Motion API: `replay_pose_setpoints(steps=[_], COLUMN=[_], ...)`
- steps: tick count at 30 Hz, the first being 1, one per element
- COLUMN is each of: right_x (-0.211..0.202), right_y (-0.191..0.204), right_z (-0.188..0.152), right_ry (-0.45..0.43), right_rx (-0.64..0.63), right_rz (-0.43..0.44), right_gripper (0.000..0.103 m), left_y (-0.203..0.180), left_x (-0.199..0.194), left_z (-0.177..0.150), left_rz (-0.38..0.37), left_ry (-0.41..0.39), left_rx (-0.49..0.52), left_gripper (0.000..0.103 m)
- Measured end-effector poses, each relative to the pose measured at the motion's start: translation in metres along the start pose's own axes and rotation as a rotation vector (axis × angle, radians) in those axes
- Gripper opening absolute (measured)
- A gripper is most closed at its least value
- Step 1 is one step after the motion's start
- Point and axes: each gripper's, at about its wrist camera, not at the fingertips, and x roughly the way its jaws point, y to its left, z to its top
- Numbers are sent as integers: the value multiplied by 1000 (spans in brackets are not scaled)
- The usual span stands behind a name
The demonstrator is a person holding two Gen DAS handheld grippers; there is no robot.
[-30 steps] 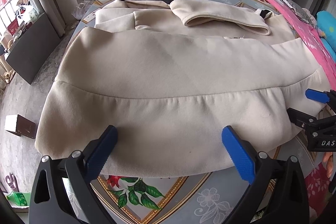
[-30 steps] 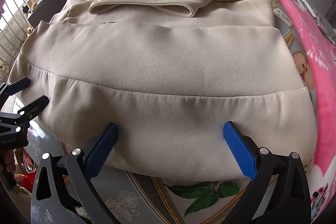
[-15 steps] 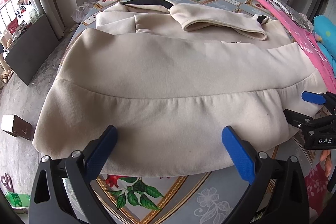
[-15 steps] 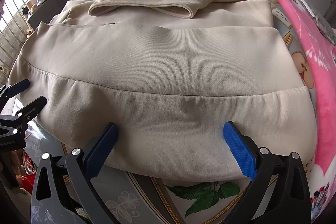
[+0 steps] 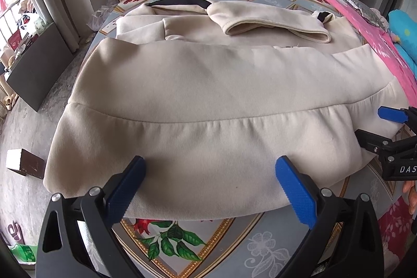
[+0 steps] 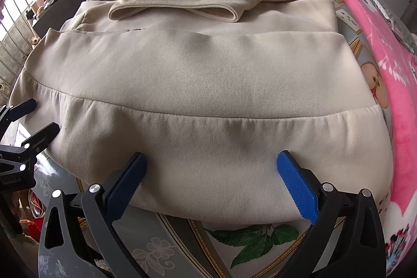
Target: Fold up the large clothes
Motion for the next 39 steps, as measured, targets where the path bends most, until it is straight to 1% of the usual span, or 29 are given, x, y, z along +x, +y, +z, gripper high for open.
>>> replay_pose_setpoints(steps=[7, 14, 17, 19, 22, 23, 25, 26, 27, 29, 30, 33, 35, 36, 38, 39], right_x=[-3, -6, -6, -7, -6, -7, -7, -7, -6, -7, -7, -7, -7, -6, -6, -6], right_y=[0, -1, -2, -4, -3, -3, -3, -4, -4, -6, -6, -6, -6, -6, -6, -6], right_z=[-5, -16, -15, -16, -16, -17, -16, -16, -14, -13, -13, -12, -10, -9, -8, -7], right_ry=[-19, -70, -67, -68, -79, -83, -82, -76, -70, -58, -53, -44, -34, -30, -22, -19], right_rx=[7, 10, -3, -8, -12, -13, -15, -16, -17, -16, -14, -15, -8, -5, -1, 1], right_rz=[-2, 1, 8, 13, 14, 15, 19, 23, 27, 38, 43, 43, 44, 44, 46, 45], right_gripper=[96, 96, 96, 96, 96, 96, 96, 96, 96, 96, 96, 96, 96, 96, 96, 96], left_y=[0, 1, 4, 7, 16, 23, 39, 50, 61, 82, 92, 120, 135, 141, 147, 148], left_x=[1, 1, -1, -10, -38, -48, -61, -64, -64, -58, -52, -26, -3, 7, 22, 26], left_z=[1, 1, 2, 2, 4, 7, 16, 23, 30, 43, 51, 70, 81, 84, 87, 86], left_rz=[-1, -8, -23, -13, -5, -1, 17, 24, 27, 20, 1, -108, -149, -145, -133, -130], left_ry=[5, 9, 3, -35, -162, -210, -280, -305, -310, -306, -297, -237, -172, -134, -78, -67], left_rx=[1, 1, 0, -3, 18, 16, 0, -18, -35, -79, -102, -166, -221, -247, -263, -263], left_gripper=[98, 98, 98, 98, 98, 98, 98, 98, 98, 98, 98, 97, 95, 94, 84, 80])
